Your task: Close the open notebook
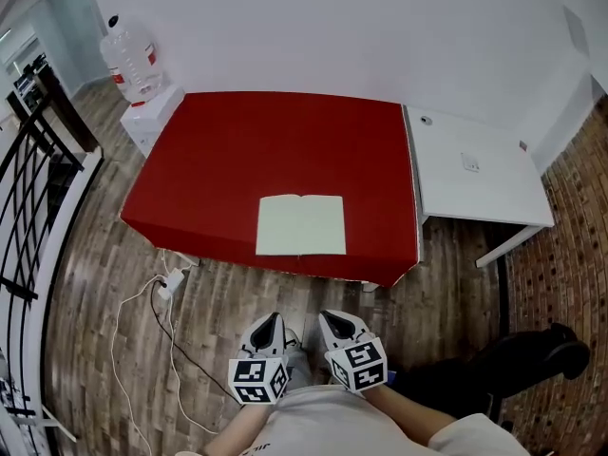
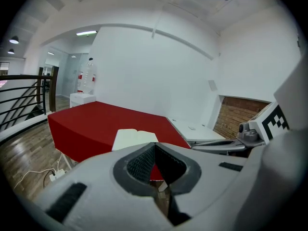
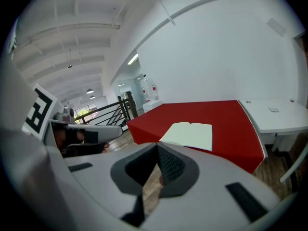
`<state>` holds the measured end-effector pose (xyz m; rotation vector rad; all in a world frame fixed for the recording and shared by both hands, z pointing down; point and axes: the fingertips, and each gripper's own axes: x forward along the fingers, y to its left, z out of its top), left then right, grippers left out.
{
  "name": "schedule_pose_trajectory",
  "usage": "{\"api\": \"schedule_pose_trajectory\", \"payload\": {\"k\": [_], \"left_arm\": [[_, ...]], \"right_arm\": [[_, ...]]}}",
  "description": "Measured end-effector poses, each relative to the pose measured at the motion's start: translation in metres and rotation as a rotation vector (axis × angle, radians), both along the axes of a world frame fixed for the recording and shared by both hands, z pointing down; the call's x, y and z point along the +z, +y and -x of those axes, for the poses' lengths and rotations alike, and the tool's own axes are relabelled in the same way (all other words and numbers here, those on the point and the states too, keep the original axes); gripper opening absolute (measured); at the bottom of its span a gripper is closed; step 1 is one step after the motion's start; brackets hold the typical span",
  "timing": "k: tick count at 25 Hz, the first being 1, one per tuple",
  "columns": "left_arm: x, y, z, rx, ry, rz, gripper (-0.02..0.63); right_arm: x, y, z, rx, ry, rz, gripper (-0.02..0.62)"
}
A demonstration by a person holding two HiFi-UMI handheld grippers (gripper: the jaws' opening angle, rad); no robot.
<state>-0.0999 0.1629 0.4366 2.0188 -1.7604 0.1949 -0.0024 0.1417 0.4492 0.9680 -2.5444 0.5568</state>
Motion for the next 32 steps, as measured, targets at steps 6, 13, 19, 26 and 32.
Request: {"api": "schedule_pose_trajectory", "payload": {"k": [6, 13, 19, 26, 32], "left_arm": [[-0.010, -0.066, 0.051, 0.048, 0.000, -0.018, 0.006], [-0.013, -0.110, 0.074, 0.110, -0.011, -0.022, 0.006], [-0.013, -0.125, 0.058, 0.145, -0.001, -0.019, 0.006], [-0.017, -0.122, 0.060, 0.149, -0.020, -0.015, 0.006], [-0.013, -0.123, 0.065, 0.090, -0.024, 0.006, 0.006]], "right_arm": [[-0.010, -0.060, 0.051, 0.035, -0.003, -0.021, 0.006], [-0.012, -0.094, 0.068, 0.104, -0.003, -0.039, 0.005], [-0.006, -0.105, 0.046, 0.148, 0.011, -0.022, 0.006], [-0.007, -0.105, 0.048, 0.147, 0.004, -0.019, 0.006], [-0.008, -0.112, 0.050, 0.089, -0.005, -0.019, 0.006]]}}
